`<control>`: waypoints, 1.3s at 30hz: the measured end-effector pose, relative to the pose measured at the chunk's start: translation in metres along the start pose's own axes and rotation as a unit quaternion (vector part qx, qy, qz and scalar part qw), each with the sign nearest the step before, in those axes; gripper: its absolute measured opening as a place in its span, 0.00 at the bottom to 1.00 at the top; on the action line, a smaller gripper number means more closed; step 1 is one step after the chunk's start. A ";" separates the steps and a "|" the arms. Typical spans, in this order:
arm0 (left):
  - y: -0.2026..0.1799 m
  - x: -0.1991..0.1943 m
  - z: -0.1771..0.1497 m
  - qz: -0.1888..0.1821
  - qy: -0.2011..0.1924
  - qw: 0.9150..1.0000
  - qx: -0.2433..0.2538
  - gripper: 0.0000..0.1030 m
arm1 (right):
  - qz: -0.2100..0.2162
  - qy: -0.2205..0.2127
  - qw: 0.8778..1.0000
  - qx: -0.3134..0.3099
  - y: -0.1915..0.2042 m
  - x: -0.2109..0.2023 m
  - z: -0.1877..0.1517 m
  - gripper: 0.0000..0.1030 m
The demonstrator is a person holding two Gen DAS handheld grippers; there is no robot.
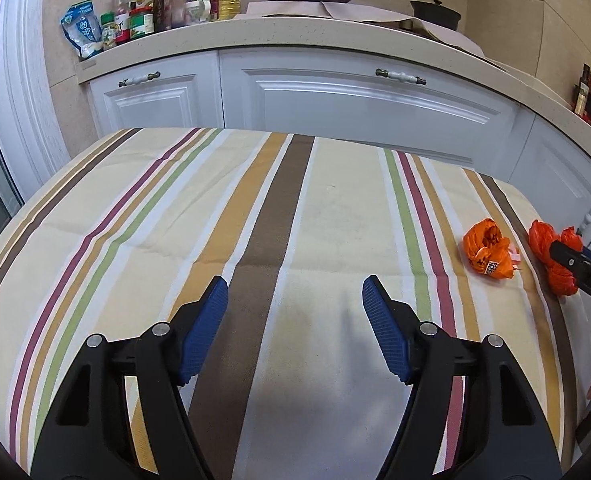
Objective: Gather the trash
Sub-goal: 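Grasp the red-orange plastic bag with the right tool, then grasp the orange printed bag with the left tool and lift it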
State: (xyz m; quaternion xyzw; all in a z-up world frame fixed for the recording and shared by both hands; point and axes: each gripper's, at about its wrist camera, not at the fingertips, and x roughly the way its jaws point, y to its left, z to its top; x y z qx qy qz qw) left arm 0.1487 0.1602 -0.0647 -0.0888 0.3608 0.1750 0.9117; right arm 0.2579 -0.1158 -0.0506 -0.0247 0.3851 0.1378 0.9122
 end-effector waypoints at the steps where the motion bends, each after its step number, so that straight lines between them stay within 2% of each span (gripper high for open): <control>1: -0.001 0.000 0.000 -0.002 0.000 1.000 0.001 0.66 | 0.005 0.010 1.000 0.003 -0.001 0.003 0.000 0.66; 3: -0.006 0.001 0.001 -0.009 0.001 1.000 0.004 0.67 | 0.011 0.016 1.000 0.007 -0.002 0.005 0.000 0.63; 4: -0.009 0.002 0.001 -0.012 0.001 1.000 0.006 0.67 | 0.014 0.020 1.000 0.009 -0.003 0.006 -0.001 0.53; 6: -0.017 0.002 0.001 -0.021 0.003 1.000 0.010 0.68 | 0.022 0.030 0.999 0.010 -0.004 0.009 -0.002 0.45; 14: -0.058 -0.002 0.003 -0.057 -0.001 0.998 0.032 0.71 | 0.025 0.005 1.000 0.005 -0.006 -0.010 -0.007 0.43; 21: -0.106 0.005 0.007 -0.085 0.007 0.994 0.062 0.72 | 0.018 -0.021 1.000 0.015 -0.023 -0.034 -0.013 0.43; 28: -0.140 0.024 0.010 -0.081 0.019 0.993 0.084 0.72 | 0.006 -0.035 0.999 0.027 -0.044 -0.042 -0.014 0.43; 35: -0.150 0.042 0.014 -0.067 0.036 0.993 0.086 0.72 | 0.010 -0.037 0.998 0.041 -0.060 -0.040 -0.017 0.43; 37: -0.152 0.045 0.014 -0.066 0.039 0.993 0.091 0.70 | 0.012 -0.037 0.998 0.044 -0.063 -0.039 -0.018 0.43; 39: -0.154 0.047 0.012 -0.068 0.044 0.992 0.095 0.57 | 0.014 -0.036 0.998 0.047 -0.066 -0.038 -0.019 0.43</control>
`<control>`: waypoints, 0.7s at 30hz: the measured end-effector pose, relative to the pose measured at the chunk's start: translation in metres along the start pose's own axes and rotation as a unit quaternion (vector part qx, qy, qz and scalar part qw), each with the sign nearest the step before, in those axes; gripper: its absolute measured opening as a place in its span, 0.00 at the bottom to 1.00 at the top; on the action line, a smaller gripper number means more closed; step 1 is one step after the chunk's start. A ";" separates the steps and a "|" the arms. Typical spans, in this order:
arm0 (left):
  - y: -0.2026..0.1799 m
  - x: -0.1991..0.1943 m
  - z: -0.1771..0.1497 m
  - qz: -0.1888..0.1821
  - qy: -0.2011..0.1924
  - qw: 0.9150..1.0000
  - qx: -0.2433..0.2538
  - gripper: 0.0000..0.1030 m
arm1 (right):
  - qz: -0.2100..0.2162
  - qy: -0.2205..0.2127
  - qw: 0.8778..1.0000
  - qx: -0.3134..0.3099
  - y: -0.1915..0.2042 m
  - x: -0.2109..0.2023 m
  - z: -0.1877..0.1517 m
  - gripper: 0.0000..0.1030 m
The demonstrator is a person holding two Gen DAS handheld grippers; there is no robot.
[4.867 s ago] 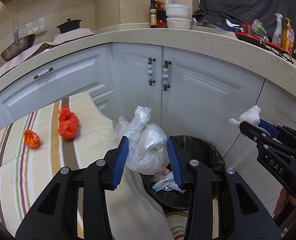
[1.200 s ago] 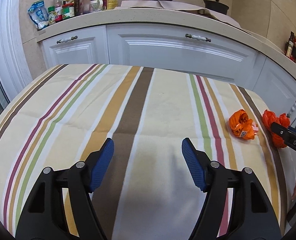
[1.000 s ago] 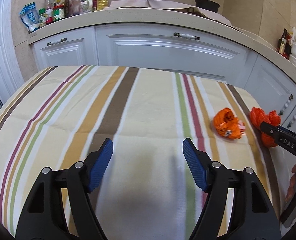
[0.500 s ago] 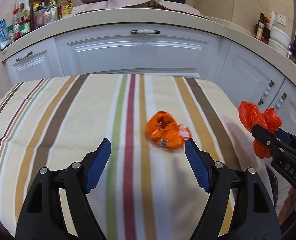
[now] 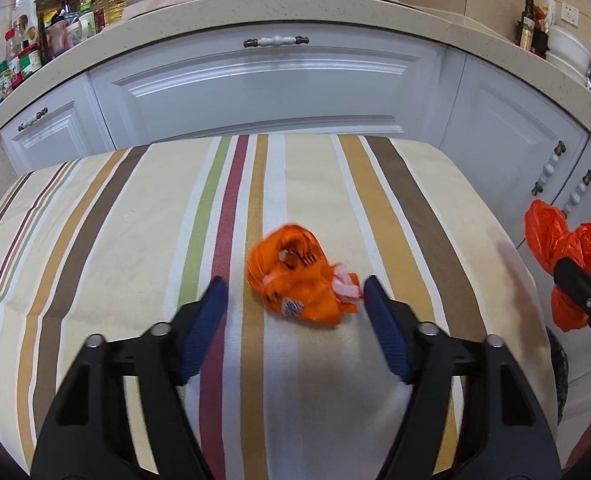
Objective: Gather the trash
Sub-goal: 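Grasp the orange printed bag with the left tool and lift it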
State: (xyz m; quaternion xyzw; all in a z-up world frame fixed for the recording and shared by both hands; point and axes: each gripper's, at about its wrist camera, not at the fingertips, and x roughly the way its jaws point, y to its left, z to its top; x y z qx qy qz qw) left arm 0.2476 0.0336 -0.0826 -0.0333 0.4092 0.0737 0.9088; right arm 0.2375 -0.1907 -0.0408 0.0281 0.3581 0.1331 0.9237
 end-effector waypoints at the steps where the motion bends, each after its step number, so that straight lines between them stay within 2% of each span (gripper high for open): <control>1: -0.001 0.002 -0.001 -0.001 0.004 1.000 0.002 0.54 | 0.001 0.001 1.000 0.001 -0.001 0.001 0.000 0.43; 3: 0.000 0.006 -0.001 -0.008 0.016 1.000 0.001 0.43 | 0.002 0.001 1.000 0.001 -0.002 0.002 -0.001 0.43; 8: 0.004 0.010 0.000 -0.019 0.025 0.999 -0.008 0.23 | 0.002 0.001 1.000 0.002 -0.003 0.002 -0.001 0.43; 21: 0.007 0.000 -0.004 -0.028 0.026 0.999 -0.011 0.25 | 0.000 0.005 1.000 -0.002 -0.006 0.006 0.000 0.43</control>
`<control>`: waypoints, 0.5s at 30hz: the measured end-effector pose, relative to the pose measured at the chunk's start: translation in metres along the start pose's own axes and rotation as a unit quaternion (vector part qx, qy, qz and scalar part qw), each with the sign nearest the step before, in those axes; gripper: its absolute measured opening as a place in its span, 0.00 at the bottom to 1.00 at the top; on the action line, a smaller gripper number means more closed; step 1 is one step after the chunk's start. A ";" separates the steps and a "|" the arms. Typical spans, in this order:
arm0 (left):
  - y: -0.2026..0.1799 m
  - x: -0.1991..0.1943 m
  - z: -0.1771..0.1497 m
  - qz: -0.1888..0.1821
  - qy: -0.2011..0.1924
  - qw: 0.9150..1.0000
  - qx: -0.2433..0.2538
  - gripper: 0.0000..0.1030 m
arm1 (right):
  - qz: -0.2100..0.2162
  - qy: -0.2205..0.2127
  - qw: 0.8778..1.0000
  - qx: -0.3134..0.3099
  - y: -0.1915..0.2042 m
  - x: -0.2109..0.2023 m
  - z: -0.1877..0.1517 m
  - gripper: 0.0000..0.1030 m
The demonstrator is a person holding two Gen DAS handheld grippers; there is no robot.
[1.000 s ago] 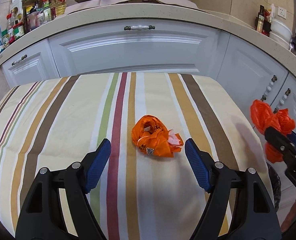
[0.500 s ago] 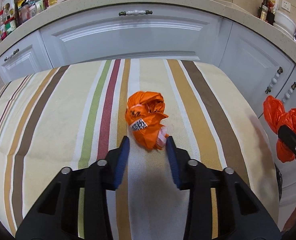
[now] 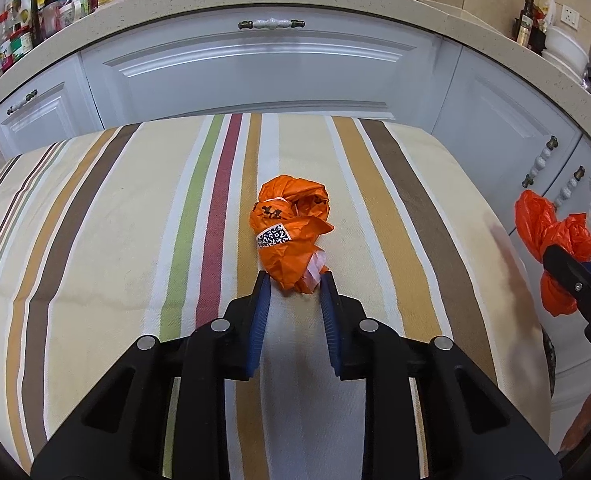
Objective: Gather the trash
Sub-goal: 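Grasp the orange printed bag with the left tool and lift it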
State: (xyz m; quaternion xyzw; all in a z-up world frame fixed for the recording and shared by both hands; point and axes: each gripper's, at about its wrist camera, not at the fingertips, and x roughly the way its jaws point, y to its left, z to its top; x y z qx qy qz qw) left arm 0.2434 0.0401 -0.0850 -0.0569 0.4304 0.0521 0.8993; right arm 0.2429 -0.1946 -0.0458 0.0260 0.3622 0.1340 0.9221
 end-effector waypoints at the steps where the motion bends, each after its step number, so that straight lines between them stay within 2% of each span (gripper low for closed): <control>1: 0.000 -0.001 0.000 0.000 0.000 1.000 0.001 0.25 | -0.001 0.001 1.000 0.000 0.000 0.001 0.000 0.43; 4: -0.001 -0.005 -0.001 -0.004 0.000 1.000 0.002 0.26 | -0.004 0.000 1.000 -0.001 0.001 0.001 0.001 0.43; 5: -0.001 -0.006 -0.001 -0.004 0.001 1.000 0.002 0.31 | -0.005 0.000 1.000 -0.001 0.000 0.002 0.001 0.43; 6: -0.001 -0.008 -0.001 -0.004 -0.001 1.000 0.002 0.42 | -0.006 0.000 1.000 -0.001 0.000 0.002 0.002 0.43; 8: 0.000 -0.012 0.000 -0.004 -0.009 1.000 0.000 0.52 | -0.008 -0.001 1.000 -0.002 0.000 0.002 0.002 0.43; 10: -0.001 -0.017 0.002 -0.004 -0.016 1.000 0.000 0.54 | -0.009 -0.002 1.000 -0.002 -0.001 0.002 0.003 0.43; 12: -0.001 -0.017 0.005 -0.002 -0.020 1.000 0.001 0.61 | -0.009 -0.003 1.000 -0.001 -0.001 0.002 0.003 0.43; 15: -0.002 -0.014 0.010 0.006 -0.023 1.000 0.006 0.66 | -0.009 -0.003 1.000 -0.003 0.000 0.002 0.003 0.43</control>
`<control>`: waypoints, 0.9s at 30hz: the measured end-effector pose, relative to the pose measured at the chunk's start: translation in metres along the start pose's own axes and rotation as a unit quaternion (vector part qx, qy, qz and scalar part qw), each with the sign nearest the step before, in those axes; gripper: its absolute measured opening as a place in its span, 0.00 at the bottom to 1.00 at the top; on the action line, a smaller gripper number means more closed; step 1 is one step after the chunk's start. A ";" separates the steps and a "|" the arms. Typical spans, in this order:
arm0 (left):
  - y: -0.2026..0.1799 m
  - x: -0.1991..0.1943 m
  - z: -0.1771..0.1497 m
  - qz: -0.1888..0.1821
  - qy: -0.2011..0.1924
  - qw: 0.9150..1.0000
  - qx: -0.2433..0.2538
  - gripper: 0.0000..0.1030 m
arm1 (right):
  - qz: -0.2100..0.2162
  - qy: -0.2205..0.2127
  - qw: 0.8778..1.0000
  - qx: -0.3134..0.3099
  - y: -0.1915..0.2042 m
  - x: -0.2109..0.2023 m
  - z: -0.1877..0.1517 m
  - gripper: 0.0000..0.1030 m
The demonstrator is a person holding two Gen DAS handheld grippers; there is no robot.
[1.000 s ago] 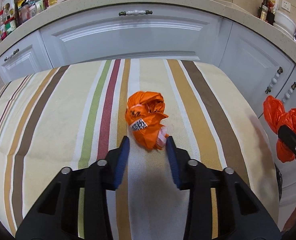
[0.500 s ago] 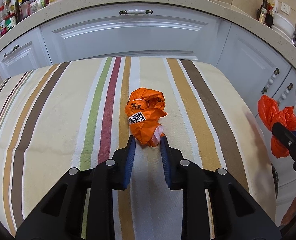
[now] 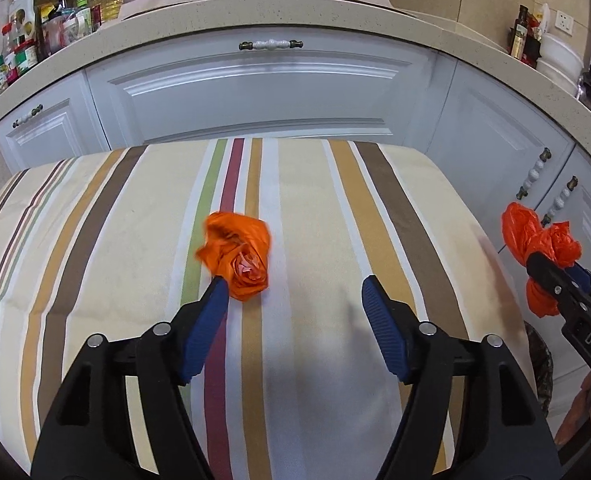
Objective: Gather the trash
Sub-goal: 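Grasp the orange printed bag with the left tool and lift it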
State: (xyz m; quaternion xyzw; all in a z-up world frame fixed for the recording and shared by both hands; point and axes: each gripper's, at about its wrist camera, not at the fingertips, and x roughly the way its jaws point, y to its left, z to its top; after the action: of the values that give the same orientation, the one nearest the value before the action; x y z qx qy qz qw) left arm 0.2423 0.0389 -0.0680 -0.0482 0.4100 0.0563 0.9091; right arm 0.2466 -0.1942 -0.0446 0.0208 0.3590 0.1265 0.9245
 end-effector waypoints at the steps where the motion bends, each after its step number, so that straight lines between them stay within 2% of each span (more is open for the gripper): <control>1: 0.000 0.002 0.002 0.001 0.002 1.000 0.000 0.66 | 0.000 0.000 1.000 0.001 0.000 0.000 0.000 0.43; 7: 0.013 -0.003 0.002 -0.009 0.010 1.000 -0.027 0.68 | -0.002 -0.002 1.000 0.000 0.000 -0.001 0.001 0.43; 15: 0.026 -0.001 0.005 0.015 0.006 0.999 -0.038 0.74 | 0.002 -0.003 1.000 -0.008 0.004 0.005 0.007 0.43; 18: 0.027 0.007 0.011 0.023 0.007 0.999 -0.034 0.80 | 0.005 -0.005 1.000 -0.014 0.007 0.004 0.009 0.43; 22: 0.025 0.022 0.017 0.040 0.011 0.999 -0.015 0.81 | 0.007 -0.005 1.000 -0.018 0.010 0.005 0.012 0.43; 26: 0.028 0.034 0.019 0.047 0.016 0.999 -0.019 0.81 | 0.008 -0.004 1.000 -0.024 0.014 0.007 0.014 0.43; 27: 0.030 0.035 0.019 0.048 0.016 0.998 -0.022 0.77 | 0.009 -0.003 1.000 -0.025 0.014 0.008 0.014 0.43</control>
State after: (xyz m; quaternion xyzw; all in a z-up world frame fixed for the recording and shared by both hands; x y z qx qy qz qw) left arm 0.2753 0.0731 -0.0832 -0.0496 0.4246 0.1086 0.8975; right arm 0.2579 -0.1778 -0.0376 0.0011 0.3529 0.1432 0.9246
